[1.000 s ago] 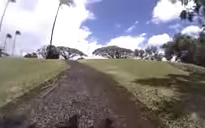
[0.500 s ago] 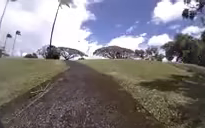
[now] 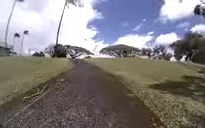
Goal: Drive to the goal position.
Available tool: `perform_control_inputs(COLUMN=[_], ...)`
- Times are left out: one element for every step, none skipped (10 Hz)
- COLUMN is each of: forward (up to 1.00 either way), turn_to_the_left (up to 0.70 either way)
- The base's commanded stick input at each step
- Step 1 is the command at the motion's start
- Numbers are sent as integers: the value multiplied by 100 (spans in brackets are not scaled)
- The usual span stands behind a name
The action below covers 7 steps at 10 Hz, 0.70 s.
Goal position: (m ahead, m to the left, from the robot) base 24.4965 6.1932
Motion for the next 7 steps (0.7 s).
perform_control_inputs(forward=[70,70,70,70,70,70,70], turn_to_the_left=[0,0,2,9,28,35,35])
